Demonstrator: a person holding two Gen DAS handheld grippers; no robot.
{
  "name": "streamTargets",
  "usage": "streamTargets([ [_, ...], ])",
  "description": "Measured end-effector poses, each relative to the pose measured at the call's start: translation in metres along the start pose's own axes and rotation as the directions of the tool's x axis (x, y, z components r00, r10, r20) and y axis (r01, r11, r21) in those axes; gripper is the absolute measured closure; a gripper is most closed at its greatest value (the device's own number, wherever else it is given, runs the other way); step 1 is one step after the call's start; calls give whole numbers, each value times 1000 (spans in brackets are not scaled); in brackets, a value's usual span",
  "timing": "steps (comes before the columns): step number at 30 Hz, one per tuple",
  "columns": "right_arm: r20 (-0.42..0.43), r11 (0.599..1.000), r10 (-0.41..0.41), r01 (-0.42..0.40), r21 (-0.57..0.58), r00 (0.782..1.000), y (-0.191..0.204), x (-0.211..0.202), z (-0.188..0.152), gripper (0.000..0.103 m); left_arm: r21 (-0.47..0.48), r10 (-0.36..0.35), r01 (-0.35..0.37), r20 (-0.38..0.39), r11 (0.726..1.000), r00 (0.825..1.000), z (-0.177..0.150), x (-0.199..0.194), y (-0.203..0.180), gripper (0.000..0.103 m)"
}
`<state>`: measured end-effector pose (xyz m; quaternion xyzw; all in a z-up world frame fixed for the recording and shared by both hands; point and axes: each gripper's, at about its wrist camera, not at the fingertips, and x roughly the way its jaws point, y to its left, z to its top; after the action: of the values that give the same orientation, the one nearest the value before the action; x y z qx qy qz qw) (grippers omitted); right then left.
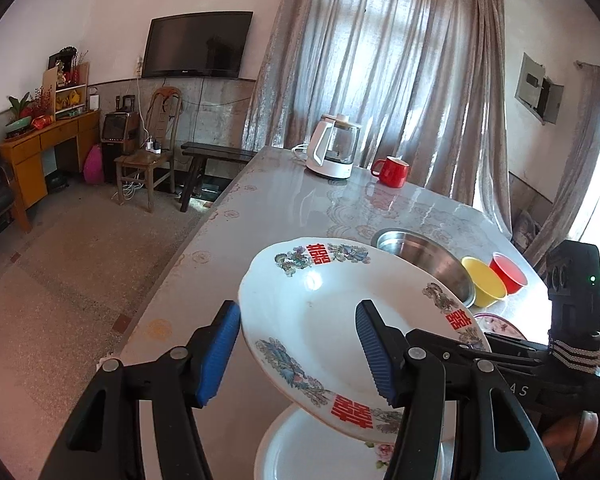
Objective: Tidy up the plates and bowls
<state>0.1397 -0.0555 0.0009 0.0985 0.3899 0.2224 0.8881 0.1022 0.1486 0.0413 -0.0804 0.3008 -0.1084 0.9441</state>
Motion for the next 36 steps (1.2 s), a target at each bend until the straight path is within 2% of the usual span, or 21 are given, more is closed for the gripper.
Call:
streamTargets([
  [4, 26, 1000, -5, 5, 14, 1000, -6, -21, -11, 67, 20, -33, 33, 18, 999, 999, -4, -15, -18, 42],
  [5, 35, 1000, -7, 7, 17, 999, -8, -28, -14, 67, 27, -63, 62, 25, 998, 998, -5, -19, -25, 43],
  [6, 44, 1000, -10, 9, 20, 999, -10, -35, -15, 67, 38, -139, 138, 25, 990, 990, -6, -23, -33, 43],
  [7, 57, 1000, -8, 7, 23, 998, -12, -43, -18, 69, 54, -178, 176, 25, 983, 984, -6, -29, -45, 43],
  [9, 91, 999, 31, -32, 4, 995, -10, -61, -20, 75, 147, -163, 151, 70, 977, 984, -8, -39, -75, 43],
  [10, 107, 1000, 24, -22, -22, 994, -5, -70, -22, 76, 193, -178, 157, 92, 968, 980, -10, -42, -90, 42],
  [12, 107, 996, -48, 56, -71, 993, 4, -78, -26, 79, 192, -199, 175, 114, 966, 973, -14, -30, -107, 39],
  [13, 82, 996, -73, 77, -51, 994, -2, -74, -28, 79, 194, -197, 175, 100, 965, 975, -16, -17, -112, 39],
  [15, 40, 993, -120, 120, 2, 992, -21, -64, -33, 84, 122, -240, 236, 17, 964, 971, -18, 15, -110, 43],
  [16, 31, 993, -117, 116, 31, 993, -31, -61, -36, 84, 100, -272, 272, -12, 957, 962, -17, 27, -109, 43],
  [18, 32, 995, -85, 83, 55, 996, -41, -58, -37, 83, 82, -253, 254, -14, 964, 967, -18, 38, -106, 43],
  [20, 33, 997, -76, 76, 2, 997, -34, -56, -35, 83, 66, -282, 284, -39, 957, 959, -15, 47, -105, 42],
  [21, 39, 998, -59, 59, -13, 998, -32, -57, -35, 83, 67, -255, 257, -37, 964, 966, -14, 48, -105, 42],
  [24, 10, 998, -53, 53, -38, 999, -23, -45, -33, 83, 63, -296, 298, -46, 952, 954, -14, 50, -103, 38],
  [27, -6, 999, -35, 35, -31, 999, -24, -37, -35, 82, 68, -306, 308, -38, 949, 951, -11, 56, -98, 37],
  [31, -31, 999, -30, 29, -45, 999, -18, -29, -37, 81, 26, -323, 324, -48, 946, 945, -8, 65, -91, 37],
  [36, -55, 1000, 4, -5, -21, 998, -20, -26, -37, 81, 41, -328, 330, -47, 943, 943, -8, 64, -94, 36],
])
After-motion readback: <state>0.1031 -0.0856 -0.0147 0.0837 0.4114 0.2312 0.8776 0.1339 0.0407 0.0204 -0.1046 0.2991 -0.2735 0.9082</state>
